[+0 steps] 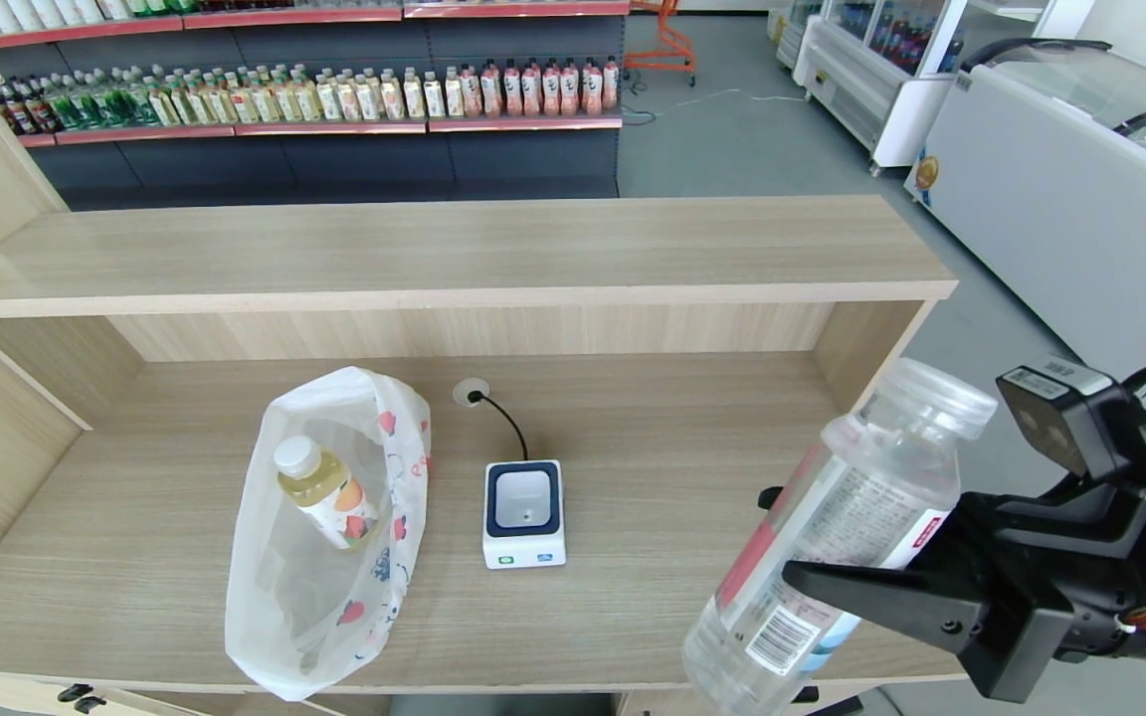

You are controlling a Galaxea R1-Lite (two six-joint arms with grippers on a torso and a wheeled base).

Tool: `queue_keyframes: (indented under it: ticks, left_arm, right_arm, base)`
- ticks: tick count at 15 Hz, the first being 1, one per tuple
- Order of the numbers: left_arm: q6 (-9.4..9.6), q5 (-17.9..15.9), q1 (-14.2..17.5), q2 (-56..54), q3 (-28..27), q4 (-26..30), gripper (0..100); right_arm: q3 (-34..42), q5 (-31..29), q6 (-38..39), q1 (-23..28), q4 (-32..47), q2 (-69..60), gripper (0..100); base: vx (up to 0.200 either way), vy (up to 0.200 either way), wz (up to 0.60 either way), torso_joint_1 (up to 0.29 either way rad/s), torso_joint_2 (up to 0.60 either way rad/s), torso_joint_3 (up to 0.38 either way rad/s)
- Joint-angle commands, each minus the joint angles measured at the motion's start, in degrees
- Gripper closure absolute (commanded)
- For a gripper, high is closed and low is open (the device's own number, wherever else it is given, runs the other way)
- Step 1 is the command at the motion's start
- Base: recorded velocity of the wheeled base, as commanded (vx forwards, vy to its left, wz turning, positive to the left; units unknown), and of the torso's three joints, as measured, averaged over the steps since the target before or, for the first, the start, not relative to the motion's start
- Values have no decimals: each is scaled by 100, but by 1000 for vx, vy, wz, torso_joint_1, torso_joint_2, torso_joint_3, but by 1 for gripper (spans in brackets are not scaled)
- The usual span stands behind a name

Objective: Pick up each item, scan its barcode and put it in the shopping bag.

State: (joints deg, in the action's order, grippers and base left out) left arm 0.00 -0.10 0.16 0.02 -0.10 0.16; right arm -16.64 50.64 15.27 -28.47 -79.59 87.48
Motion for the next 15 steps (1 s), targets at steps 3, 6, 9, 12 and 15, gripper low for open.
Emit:
queue_keyframes:
  ticks: [3, 6, 9, 12, 15]
  left_arm:
    - [0, 1, 2, -2, 1, 2, 0]
    - [0, 1, 2, -2, 1, 2, 0]
    - [-9, 1, 2, -2, 1, 2, 0]
    - [0, 1, 2, -2, 1, 2, 0]
    - [-9, 1, 2, -2, 1, 2, 0]
  right_arm:
    - [3, -81, 11, -10, 32, 24, 100]
    - [-6, -98, 2, 16, 242, -38, 100]
    - [3, -107, -7, -1, 278, -47, 100]
    - [3, -107, -7, 8, 269, -29, 100]
    - [-6, -107, -7, 8, 269, -82, 100]
  base:
    - [0, 0, 0, 0, 0, 0]
    - [0, 0, 0, 0, 0, 0]
    - [0, 0, 0, 0, 0, 0]
    - [0, 0, 0, 0, 0, 0]
    - [0, 0, 0, 0, 0, 0]
